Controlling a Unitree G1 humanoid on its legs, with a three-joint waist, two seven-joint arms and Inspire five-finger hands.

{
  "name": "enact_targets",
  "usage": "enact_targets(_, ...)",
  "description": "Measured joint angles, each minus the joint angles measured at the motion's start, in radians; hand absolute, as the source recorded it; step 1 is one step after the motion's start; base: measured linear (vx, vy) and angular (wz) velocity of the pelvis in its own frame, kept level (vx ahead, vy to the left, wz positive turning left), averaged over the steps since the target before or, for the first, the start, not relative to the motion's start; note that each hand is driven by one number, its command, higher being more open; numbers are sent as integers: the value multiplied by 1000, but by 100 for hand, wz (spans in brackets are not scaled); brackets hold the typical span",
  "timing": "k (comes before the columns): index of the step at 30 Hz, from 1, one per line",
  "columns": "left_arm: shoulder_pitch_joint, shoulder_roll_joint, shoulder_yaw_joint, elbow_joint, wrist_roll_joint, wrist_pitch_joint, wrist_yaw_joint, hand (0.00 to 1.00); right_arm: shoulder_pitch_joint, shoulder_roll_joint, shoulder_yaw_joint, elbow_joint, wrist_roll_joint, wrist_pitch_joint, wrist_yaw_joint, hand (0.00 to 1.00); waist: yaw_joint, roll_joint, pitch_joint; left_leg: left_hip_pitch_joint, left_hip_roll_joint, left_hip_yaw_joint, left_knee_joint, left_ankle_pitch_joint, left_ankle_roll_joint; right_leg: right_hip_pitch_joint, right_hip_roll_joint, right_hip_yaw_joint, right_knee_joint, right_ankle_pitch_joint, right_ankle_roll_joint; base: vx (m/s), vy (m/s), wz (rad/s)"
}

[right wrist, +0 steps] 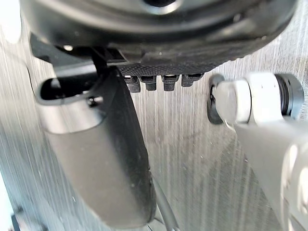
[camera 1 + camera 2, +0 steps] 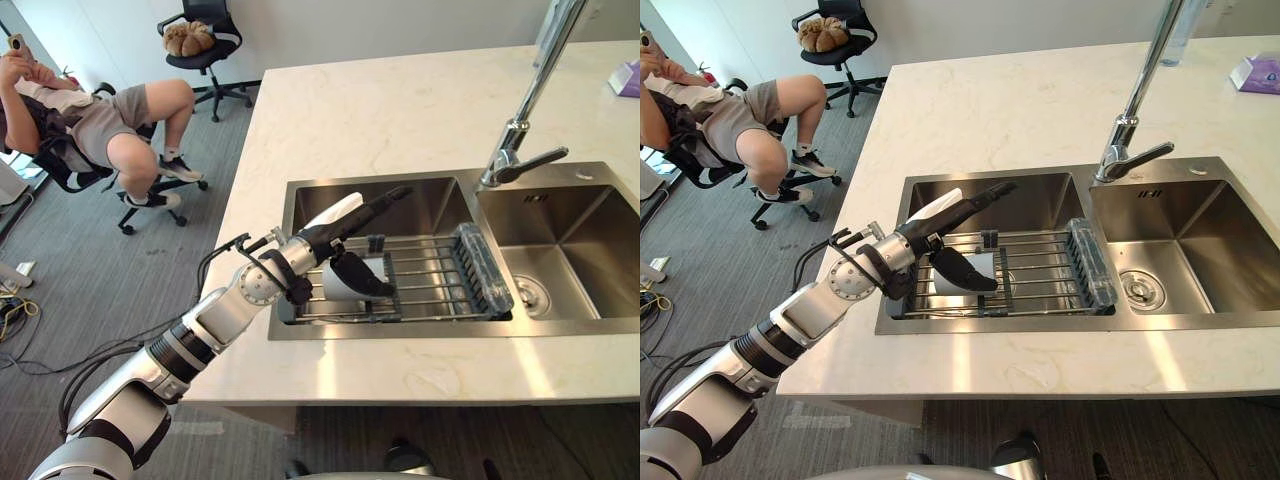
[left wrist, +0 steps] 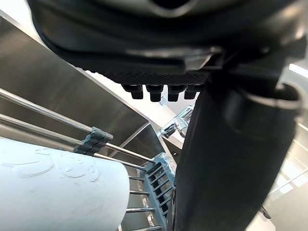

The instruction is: Walk over to the sink, pick up the cup, carry it to the dishwasher, place the cup inside the dishwasher, then close the dishwasher door

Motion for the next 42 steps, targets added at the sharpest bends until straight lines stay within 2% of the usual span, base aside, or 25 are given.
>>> enact_targets(8,-1,36,-34,56,63,10,-18,100,-12,29,-30,11,3,26,11,100,1,-19,-17,-8,-4,-4,0,-1,3,-6,-3,-2,0,4,2,-4,5,1)
enact_targets(11,-1,39,-37,111,114,8,-23,100,-20,28,14,-13,-22,25,15,100,5,-25,-18,-8,-5,-13,0,4,9,1,-4,-13,-3,5,2,5,5,8)
enact_targets(14,3,63,-54,147,138,7,-51,100,-28,16,76,-45,-46,26,13,100,6,-26,-17,-8,-5,-20,0,5,10,6,-4,-21,-10,5,2,7,4,8)
enact_targets(20,7,68,-54,161,138,-42,-87,100,-52,-5,126,-64,-37,43,15,100,10,-29,-16,-8,-6,-44,0,4,9,32,-5,-54,-33,4,2,28,0,13)
enact_targets(33,6,95,-66,150,138,-63,-84,100,-48,-5,124,-40,-36,45,18,100,-1,-28,-13,-7,-5,-47,0,-3,-1,41,-3,-60,-49,4,3,9,-1,1)
enact_targets(42,14,114,-121,152,138,-160,-4,100,-49,-8,116,-39,-37,47,26,100,-2,-27,-7,-4,-4,-33,0,-11,-5,41,-2,-51,-56,4,3,18,-3,-3)
